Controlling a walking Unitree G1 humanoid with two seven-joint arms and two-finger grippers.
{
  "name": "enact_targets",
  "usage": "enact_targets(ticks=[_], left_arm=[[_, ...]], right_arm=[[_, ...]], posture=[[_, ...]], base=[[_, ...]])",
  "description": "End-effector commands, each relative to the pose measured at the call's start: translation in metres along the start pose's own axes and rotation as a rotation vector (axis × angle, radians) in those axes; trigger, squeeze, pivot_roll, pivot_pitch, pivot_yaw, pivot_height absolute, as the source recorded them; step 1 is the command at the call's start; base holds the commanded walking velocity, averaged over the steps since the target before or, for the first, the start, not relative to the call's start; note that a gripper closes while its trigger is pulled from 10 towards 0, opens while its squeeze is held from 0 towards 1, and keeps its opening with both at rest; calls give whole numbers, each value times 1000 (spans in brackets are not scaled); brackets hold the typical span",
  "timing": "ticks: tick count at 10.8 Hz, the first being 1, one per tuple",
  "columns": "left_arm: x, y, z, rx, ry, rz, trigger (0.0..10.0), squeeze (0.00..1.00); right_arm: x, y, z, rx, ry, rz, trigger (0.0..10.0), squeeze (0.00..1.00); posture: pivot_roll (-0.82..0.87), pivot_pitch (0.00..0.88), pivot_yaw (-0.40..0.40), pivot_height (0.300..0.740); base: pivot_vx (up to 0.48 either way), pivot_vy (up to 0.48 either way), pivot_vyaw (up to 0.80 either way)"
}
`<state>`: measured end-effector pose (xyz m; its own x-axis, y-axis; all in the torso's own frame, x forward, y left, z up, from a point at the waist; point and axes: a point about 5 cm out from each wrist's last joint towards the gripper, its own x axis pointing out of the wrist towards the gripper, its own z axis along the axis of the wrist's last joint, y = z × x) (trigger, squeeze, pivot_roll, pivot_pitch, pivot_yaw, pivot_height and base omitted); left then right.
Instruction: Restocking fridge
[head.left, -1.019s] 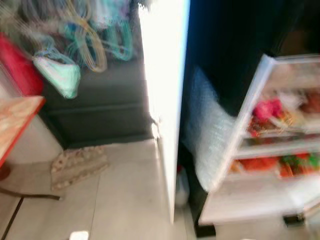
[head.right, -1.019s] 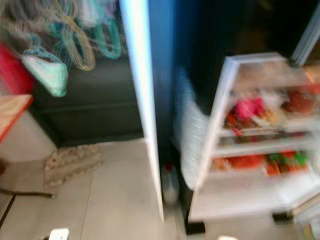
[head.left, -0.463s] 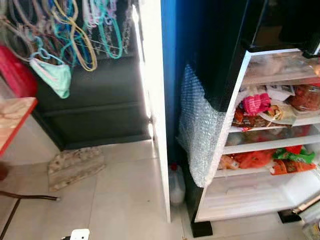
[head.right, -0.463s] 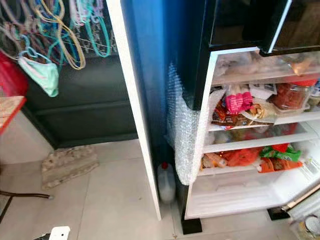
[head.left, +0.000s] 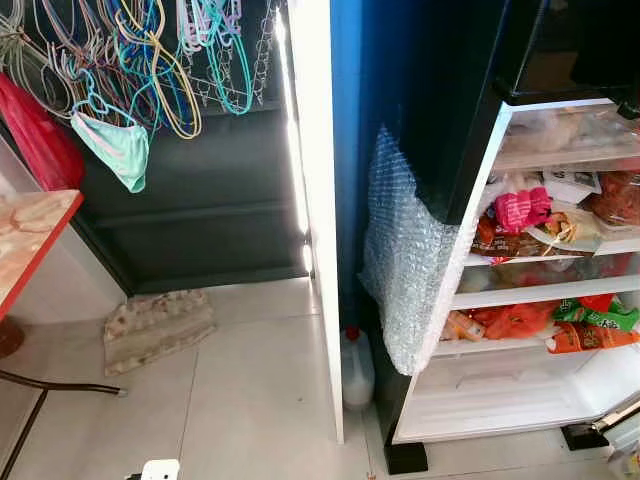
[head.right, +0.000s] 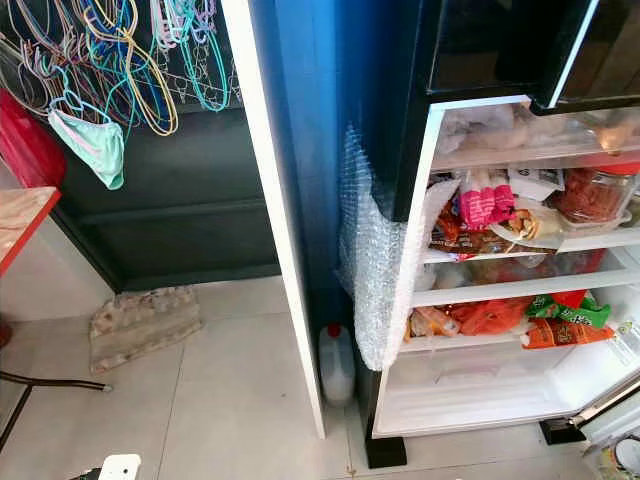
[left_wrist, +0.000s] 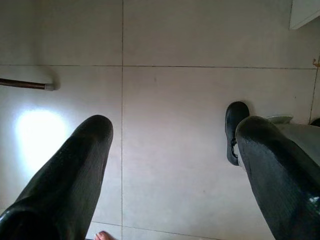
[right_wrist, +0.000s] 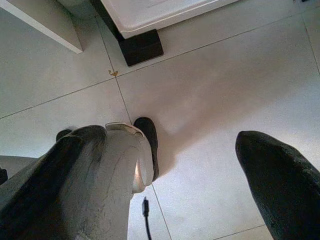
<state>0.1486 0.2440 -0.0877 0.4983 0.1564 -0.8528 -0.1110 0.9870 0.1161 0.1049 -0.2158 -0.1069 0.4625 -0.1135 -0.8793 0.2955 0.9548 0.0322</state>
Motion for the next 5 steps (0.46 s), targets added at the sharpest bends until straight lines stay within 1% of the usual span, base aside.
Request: enact_targets(ticks=[1, 5], left_arm=[[-1, 2, -4, -6, 18, 10, 10000, 0], [0, 1, -4, -19, 16, 9, 10000, 0]], right_arm=[[-1, 0, -3, 22, 13, 2, 10000, 0], [0, 0, -2, 9, 13, 6, 10000, 0]], posture=[[34, 0, 67, 740], [40, 3, 61, 740]], base=[[0, 0, -769], [0, 0, -769]])
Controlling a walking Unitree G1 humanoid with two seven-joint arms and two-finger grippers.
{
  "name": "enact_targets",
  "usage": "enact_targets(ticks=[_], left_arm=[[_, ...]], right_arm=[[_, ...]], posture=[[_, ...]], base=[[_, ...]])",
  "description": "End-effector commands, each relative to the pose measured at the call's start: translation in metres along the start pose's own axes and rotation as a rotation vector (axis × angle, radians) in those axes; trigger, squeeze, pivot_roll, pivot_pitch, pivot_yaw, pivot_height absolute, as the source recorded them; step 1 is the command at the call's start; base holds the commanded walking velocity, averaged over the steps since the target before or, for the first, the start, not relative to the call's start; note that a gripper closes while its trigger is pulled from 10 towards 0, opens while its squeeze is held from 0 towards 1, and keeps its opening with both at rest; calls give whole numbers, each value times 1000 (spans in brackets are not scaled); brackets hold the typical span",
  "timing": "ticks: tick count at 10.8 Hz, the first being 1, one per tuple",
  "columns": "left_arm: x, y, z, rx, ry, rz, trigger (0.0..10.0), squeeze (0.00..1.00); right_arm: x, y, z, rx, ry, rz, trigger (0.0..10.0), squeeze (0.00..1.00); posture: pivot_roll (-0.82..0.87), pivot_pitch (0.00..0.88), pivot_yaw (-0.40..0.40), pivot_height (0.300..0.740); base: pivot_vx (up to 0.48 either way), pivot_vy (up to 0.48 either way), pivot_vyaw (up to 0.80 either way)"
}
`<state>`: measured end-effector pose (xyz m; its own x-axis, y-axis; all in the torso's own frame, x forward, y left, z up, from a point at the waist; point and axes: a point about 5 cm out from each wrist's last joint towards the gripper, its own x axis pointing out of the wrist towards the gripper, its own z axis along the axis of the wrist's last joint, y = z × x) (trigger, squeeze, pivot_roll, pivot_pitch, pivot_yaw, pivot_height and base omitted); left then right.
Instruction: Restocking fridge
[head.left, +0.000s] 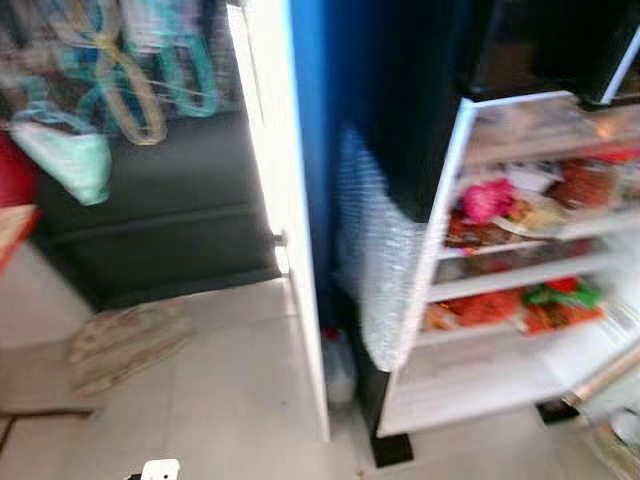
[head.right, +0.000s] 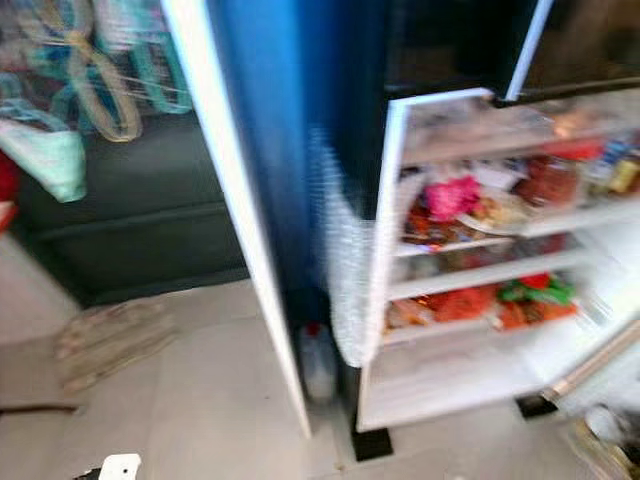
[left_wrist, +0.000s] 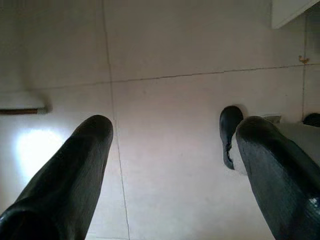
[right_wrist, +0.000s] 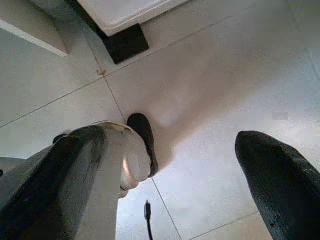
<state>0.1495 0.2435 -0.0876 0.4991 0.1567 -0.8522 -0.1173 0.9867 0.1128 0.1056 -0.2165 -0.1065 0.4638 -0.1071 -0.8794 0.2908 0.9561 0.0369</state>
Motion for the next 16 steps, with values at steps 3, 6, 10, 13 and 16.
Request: enact_targets(ticks=[3, 6, 10, 13, 16], left_arm=[[-1, 1, -5, -19, 19, 8, 10000, 0], [-1, 0, -5, -20, 21, 8, 10000, 0], [-1, 1, -5, -18, 24, 11, 10000, 0], [0, 1, -4, 1, 25, 6, 10000, 0], [0, 0, -5, 16, 27, 0, 10000, 0]], right_arm=[[0, -1, -2, 0, 15, 2, 10000, 0], [0, -1, -1, -11, 12, 7, 10000, 0], [0, -1, -1, -15, 11, 6, 10000, 0], [0, -1, -1, -22, 11, 3, 10000, 0], [0, -2, -1, -27, 13, 2, 10000, 0]], posture=[[43, 4, 55, 740], [46, 2, 54, 740], [47, 1, 56, 740], [47, 1, 52, 740], [44, 2, 48, 740]], base=[[0, 0, -769], [0, 0, -515], [0, 0, 0], [0, 0, 0], [0, -101, 0]])
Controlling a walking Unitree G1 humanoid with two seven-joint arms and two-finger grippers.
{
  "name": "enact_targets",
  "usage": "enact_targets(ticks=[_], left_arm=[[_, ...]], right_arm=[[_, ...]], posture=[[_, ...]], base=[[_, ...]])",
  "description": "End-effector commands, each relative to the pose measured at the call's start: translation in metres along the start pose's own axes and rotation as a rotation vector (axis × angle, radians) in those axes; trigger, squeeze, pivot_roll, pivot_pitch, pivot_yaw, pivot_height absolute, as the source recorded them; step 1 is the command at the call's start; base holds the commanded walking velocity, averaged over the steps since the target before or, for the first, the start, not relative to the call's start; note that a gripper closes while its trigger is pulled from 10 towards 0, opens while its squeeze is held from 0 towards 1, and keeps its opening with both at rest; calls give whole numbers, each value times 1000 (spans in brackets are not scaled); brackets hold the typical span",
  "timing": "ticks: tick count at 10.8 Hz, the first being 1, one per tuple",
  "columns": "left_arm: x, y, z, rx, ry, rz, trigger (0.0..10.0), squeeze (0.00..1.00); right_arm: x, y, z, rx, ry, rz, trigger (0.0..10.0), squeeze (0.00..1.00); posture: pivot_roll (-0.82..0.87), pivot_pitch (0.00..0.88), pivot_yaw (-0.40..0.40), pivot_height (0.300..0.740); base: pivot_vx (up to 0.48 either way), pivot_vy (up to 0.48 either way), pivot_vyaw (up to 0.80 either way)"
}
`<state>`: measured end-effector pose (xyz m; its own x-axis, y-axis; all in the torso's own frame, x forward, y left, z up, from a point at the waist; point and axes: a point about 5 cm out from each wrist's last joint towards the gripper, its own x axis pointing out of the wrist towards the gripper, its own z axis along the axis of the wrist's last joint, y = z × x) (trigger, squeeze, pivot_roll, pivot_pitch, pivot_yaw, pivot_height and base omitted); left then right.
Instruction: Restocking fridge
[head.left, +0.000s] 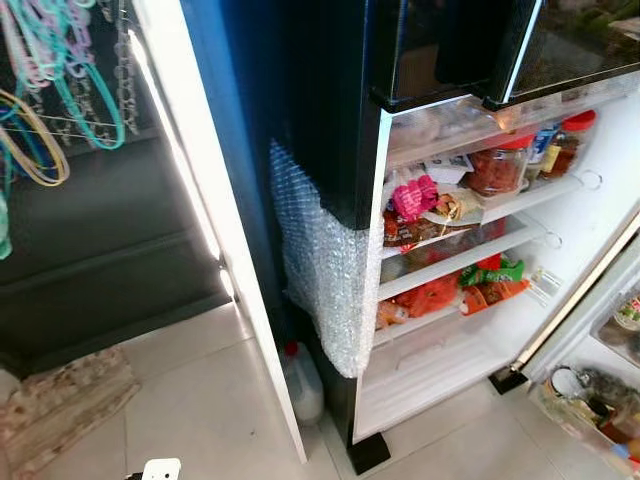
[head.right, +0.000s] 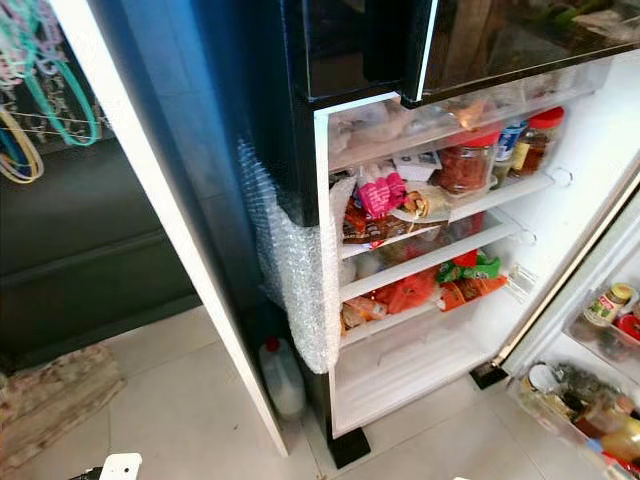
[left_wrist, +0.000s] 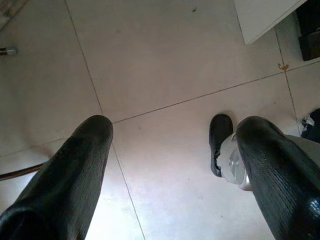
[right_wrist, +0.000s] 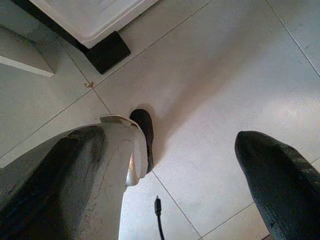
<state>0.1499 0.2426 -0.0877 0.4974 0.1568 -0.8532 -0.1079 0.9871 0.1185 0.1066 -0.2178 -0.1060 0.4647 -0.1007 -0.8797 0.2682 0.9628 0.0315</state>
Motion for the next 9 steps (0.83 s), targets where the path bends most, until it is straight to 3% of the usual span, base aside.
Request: enact_targets(ticks=[1, 3, 9], left_arm=[[-1, 1, -5, 3, 26, 1, 10000, 0], [-1, 0, -5, 1, 26, 1, 10000, 0], [-1, 1, -6, -22, 29, 17, 10000, 0]], right_arm=[[-1, -2, -3, 0, 13, -6, 10000, 0], [-1, -2, -4, 3, 19, -11, 10000, 0], [0, -2, -3, -14, 23, -1, 10000, 0]], posture=[[43, 2, 47, 740], [40, 3, 45, 740], [40, 5, 42, 740]], base=[[0, -307, 0], [0, -304, -372], [0, 0, -766]])
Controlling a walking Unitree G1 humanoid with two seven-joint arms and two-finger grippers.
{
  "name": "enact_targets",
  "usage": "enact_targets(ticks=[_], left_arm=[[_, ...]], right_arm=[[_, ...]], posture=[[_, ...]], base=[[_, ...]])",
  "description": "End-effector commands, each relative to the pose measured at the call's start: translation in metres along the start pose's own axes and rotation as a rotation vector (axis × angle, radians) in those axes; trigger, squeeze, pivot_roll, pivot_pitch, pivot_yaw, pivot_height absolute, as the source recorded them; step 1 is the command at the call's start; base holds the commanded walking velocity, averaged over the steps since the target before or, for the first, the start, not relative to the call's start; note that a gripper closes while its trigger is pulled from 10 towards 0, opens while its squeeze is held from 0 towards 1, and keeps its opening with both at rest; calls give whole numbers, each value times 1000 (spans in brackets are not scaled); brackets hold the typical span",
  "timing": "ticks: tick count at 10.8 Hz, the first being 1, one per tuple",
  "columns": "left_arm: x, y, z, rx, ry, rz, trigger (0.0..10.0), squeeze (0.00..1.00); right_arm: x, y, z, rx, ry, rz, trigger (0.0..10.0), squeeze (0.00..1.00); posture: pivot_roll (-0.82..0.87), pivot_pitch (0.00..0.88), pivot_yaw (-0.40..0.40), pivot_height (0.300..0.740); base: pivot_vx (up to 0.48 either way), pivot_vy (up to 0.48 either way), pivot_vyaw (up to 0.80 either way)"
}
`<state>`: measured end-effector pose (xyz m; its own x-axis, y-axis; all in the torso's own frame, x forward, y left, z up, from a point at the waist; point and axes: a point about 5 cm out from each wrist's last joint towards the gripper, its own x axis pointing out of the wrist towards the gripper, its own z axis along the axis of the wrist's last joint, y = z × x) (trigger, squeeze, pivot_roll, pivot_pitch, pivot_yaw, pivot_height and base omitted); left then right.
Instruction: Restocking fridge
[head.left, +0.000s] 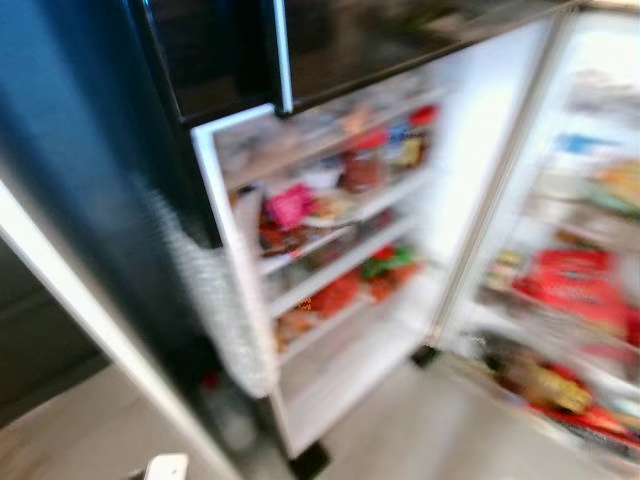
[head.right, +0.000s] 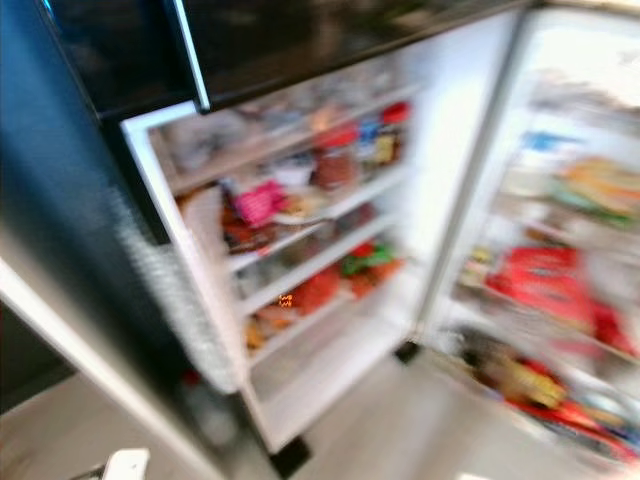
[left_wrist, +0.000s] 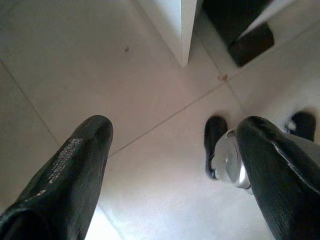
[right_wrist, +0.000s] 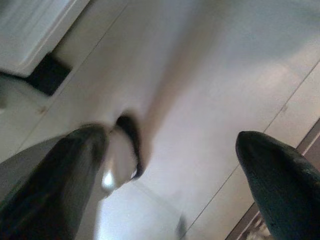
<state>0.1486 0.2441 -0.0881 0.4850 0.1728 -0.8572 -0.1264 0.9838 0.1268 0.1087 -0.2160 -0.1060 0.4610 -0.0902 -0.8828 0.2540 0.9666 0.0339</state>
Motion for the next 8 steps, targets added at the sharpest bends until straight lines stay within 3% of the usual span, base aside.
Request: enact_targets(ticks=[1, 6, 8], left_arm=[[0, -1, -4, -12, 17, 2, 10000, 0], [0, -1, -5, 15, 21, -5, 10000, 0], [0, -1, -4, 49, 21, -7, 10000, 0]], right_arm=[[-1, -4, -4, -4, 14, -10, 10000, 0], [-1, -3, -3, -12, 5, -7, 10000, 0], [-1, -4, -4, -19, 7, -11, 10000, 0]], posture=[[42, 3, 43, 740], [36, 0, 43, 740], [31, 0, 46, 740]], base=[[0, 0, 0], [0, 0, 0], [0, -302, 0]])
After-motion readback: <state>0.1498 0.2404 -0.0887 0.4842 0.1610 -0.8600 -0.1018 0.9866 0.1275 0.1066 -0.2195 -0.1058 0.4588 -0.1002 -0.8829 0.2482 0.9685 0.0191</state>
